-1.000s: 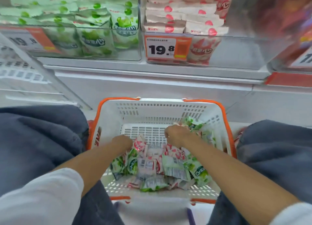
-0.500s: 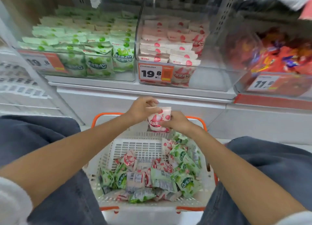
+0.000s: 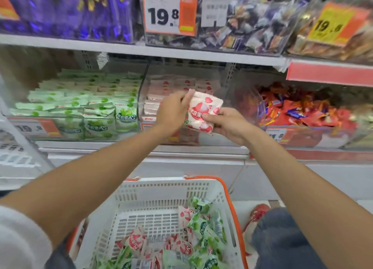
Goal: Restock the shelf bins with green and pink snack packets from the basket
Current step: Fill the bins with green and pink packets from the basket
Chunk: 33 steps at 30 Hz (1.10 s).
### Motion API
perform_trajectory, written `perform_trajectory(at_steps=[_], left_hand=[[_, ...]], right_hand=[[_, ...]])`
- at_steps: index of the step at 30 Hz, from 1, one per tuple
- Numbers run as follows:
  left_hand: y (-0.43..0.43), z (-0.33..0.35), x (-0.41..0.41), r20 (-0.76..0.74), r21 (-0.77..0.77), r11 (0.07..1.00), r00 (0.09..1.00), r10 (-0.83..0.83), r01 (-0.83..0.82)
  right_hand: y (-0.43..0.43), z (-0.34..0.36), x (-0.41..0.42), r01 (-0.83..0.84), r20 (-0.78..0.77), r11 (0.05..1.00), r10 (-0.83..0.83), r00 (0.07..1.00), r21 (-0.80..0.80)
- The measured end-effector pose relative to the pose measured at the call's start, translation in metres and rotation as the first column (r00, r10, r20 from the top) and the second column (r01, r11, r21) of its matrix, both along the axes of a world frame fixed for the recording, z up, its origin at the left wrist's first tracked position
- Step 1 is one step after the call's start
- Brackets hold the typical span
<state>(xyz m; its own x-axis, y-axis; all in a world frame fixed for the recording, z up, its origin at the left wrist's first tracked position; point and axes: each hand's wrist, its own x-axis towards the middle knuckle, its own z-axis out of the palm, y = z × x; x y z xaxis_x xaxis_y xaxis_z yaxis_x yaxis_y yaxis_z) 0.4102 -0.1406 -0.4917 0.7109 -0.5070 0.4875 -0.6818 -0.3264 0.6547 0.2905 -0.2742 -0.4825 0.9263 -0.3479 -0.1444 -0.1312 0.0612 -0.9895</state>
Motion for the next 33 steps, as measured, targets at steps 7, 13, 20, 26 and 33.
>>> perform_trajectory(at_steps=[7, 13, 20, 26, 33], left_hand=[[-0.037, -0.016, 0.08, 0.173, 0.575, 0.816, 0.983, -0.062, -0.05], [-0.037, -0.026, 0.089, 0.189, 0.535, 0.844, 0.979, -0.083, -0.032], [-0.037, -0.031, 0.089, 0.216, 0.505, 0.862, 0.973, -0.077, -0.044], [-0.036, -0.029, 0.087, 0.222, 0.506, 0.861, 0.972, -0.076, -0.048], [-0.034, -0.025, 0.082, 0.21, 0.53, 0.846, 0.976, -0.064, -0.059]], right_hand=[[-0.083, -0.009, 0.064, 0.408, 0.03, 0.879, -0.414, 0.91, -0.247], [-0.09, -0.04, 0.12, 0.261, -0.141, 0.923, -0.309, 0.94, -0.281], [-0.102, -0.052, 0.141, 0.087, -0.334, 0.836, -0.309, 0.89, -0.542], [-0.098, -0.05, 0.154, 0.16, -0.325, 0.811, -0.395, 0.859, -0.563], [-0.095, -0.056, 0.152, 0.126, -0.258, 0.722, -0.397, 0.881, -0.68]])
